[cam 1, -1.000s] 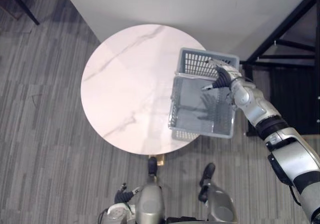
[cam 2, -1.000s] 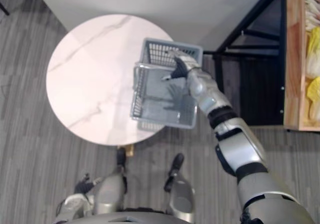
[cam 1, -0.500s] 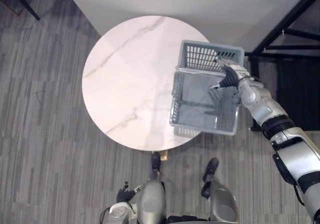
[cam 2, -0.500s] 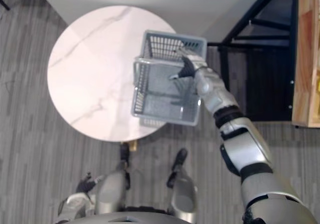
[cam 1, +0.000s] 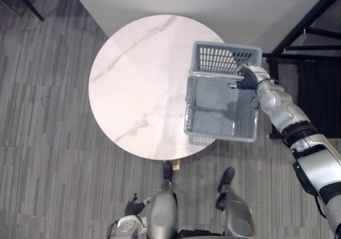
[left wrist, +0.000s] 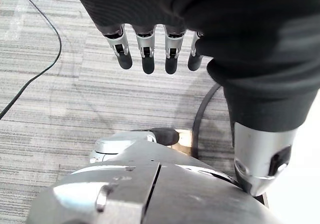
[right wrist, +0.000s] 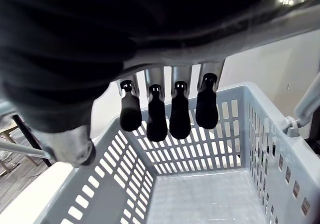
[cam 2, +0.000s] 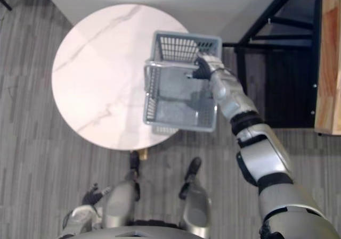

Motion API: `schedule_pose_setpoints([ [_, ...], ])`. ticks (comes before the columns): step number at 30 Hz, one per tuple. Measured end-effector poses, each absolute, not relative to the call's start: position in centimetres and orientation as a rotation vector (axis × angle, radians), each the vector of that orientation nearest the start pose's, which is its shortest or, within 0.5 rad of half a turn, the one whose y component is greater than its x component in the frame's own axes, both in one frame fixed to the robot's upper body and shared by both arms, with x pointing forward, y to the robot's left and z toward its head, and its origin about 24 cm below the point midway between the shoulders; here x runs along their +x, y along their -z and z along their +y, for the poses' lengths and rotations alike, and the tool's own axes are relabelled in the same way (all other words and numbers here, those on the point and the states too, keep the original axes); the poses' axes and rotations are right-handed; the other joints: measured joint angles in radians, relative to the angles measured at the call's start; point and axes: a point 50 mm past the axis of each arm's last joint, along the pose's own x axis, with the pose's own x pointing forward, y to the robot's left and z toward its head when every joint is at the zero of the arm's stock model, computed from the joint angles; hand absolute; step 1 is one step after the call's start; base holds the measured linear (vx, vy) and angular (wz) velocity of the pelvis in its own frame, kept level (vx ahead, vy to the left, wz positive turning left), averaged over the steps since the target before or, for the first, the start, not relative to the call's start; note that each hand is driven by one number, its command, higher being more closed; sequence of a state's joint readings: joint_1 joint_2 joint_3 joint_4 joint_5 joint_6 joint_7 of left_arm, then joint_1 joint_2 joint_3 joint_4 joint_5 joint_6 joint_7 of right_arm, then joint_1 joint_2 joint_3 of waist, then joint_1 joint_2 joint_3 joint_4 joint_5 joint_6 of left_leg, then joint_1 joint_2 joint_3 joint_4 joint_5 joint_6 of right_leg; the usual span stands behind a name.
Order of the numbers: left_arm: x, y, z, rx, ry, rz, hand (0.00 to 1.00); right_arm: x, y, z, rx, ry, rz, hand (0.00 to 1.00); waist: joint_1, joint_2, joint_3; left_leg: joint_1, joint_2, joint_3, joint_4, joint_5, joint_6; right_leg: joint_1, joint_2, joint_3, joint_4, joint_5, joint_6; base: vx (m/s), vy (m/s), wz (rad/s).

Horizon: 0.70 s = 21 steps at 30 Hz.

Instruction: Pick vegetable in the basket

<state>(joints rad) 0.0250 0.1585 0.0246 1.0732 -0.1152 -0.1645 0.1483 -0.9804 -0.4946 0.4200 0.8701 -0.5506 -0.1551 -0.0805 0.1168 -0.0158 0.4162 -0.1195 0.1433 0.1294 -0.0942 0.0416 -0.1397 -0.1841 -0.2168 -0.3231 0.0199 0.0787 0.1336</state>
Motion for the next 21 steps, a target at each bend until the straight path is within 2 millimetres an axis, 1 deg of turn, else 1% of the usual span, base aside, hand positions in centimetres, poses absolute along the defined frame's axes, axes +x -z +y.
schedule_pose_setpoints([
  [3, 12.4, 14.5, 22.3, 0.105, -0.309, 0.918, 0.0, 40.3, -17.0, -17.0, -1.284, -0.12, -0.261, 1.0, 0.0, 0.0, 0.0, 0.004, 0.0, -0.001, 0.0, 0.0, 0.0, 0.005, 0.0, -0.001, 0.0, 0.0, 0.0, 0.0, 0.0, 0.0],
  [5, 12.4, 14.6, 22.3, 0.106, -0.31, 0.919, 0.0, 40.2, -16.5, -17.0, -1.3, -0.135, -0.249, 1.0, 0.002, -0.001, 0.0, 0.014, 0.0, -0.003, 0.0, 0.0, 0.0, 0.018, 0.0, -0.003, -0.002, 0.0, 0.0, 0.0, -0.001, 0.04],
  [6, 12.4, 14.6, 22.3, 0.106, -0.309, 0.92, 0.0, 40.1, -15.9, -17.0, -1.324, -0.148, -0.237, 1.0, 0.003, -0.001, -0.001, 0.023, 0.0, -0.006, 0.0, 0.0, 0.0, 0.031, 0.0, -0.005, -0.003, 0.0, 0.0, 0.01, -0.002, 0.05],
  [9, 12.4, 14.6, 22.3, 0.109, -0.309, 0.922, 0.0, 40.0, -15.3, -16.8, -1.353, -0.18, -0.224, 1.0, 0.003, -0.006, -0.003, 0.034, 0.001, -0.007, 0.0, 0.0, 0.0, 0.041, 0.0, -0.007, -0.003, 0.0, 0.0, 0.0, -0.002, 0.03],
  [11, 12.3, 14.6, 22.3, 0.111, -0.308, 0.93, 0.0, 39.5, -14.1, -16.8, -1.348, -0.204, -0.207, 1.0, 0.002, -0.01, -0.009, 0.044, 0.001, -0.014, 0.0, 0.0, 0.0, 0.057, 0.0, -0.013, -0.003, 0.0, 0.001, -0.01, -0.006, 0.13],
  [12, 12.2, 14.7, 22.4, 0.116, -0.306, 0.941, 0.0, 39.0, -13.0, -16.8, -1.343, -0.228, -0.195, 1.0, -0.003, -0.012, -0.011, 0.054, 0.001, -0.028, 0.0, 0.0, 0.0, 0.076, 0.0, -0.025, -0.002, -0.001, 0.001, 0.0, -0.003, 0.19],
  [13, 12.1, 14.7, 22.4, 0.118, -0.305, 0.945, 0.0, 38.7, -12.5, -16.8, -1.345, -0.241, -0.188, 1.0, -0.003, -0.012, -0.015, 0.057, 0.001, -0.033, 0.0, 0.0, 0.0, 0.082, -0.001, -0.027, 0.0, -0.001, 0.001, 0.0, 0.001, 0.24],
  [14, 11.9, 14.8, 22.4, 0.118, -0.306, 0.954, 0.0, 38.2, -11.4, -16.7, -1.356, -0.28, -0.171, 1.0, -0.003, -0.017, -0.032, 0.058, 0.001, -0.039, 0.0, 0.001, 0.0, 0.086, -0.002, -0.028, 0.001, -0.001, 0.002, 0.0, 0.007, 0.13],
  [15, 11.7, 14.9, 22.4, 0.119, -0.307, 0.96, 0.0, 37.9, -11.0, -16.5, -1.365, -0.306, -0.163, 1.0, -0.004, -0.02, -0.042, 0.058, 0.0, -0.04, 0.0, 0.001, 0.001, 0.086, -0.003, -0.029, 0.002, -0.002, 0.002, 0.0, 0.01, 0.11],
  [16, 11.5, 15.0, 22.5, 0.122, -0.307, 0.971, 0.0, 37.4, -10.1, -16.2, -1.373, -0.352, -0.153, 1.0, -0.005, -0.024, -0.062, 0.06, -0.001, -0.044, 0.0, 0.003, 0.001, 0.088, -0.005, -0.029, 0.007, -0.002, 0.003, 0.01, 0.008, 0.09],
  [18, 11.1, 15.1, 22.6, 0.123, -0.304, 0.993, 0.0, 36.6, -8.8, -15.5, -1.377, -0.43, -0.145, 1.0, -0.008, -0.034, -0.086, 0.077, -0.004, -0.053, 0.0, 0.003, 0.002, 0.105, -0.011, -0.024, 0.018, -0.012, 0.015, 0.0, 0.007, 0.12],
  [19, 10.8, 15.2, 22.6, 0.125, -0.306, 1.002, 0.0, 36.3, -8.5, -15.3, -1.377, -0.451, -0.148, 1.0, -0.007, -0.038, -0.099, 0.078, -0.005, -0.053, 0.0, 0.003, 0.002, 0.107, -0.012, -0.023, 0.018, -0.014, 0.017, -0.01, 0.004, 0.06],
  [21, 10.0, 15.3, 22.8, 0.129, -0.303, 1.022, 0.0, 35.2, -8.0, -13.9, -1.379, -0.544, -0.193, 1.0, -0.015, -0.056, -0.133, 0.091, -0.006, -0.047, 0.0, 0.003, 0.002, 0.118, -0.012, -0.011, 0.015, -0.016, 0.017, -0.02, 0.001, -0.05],
])
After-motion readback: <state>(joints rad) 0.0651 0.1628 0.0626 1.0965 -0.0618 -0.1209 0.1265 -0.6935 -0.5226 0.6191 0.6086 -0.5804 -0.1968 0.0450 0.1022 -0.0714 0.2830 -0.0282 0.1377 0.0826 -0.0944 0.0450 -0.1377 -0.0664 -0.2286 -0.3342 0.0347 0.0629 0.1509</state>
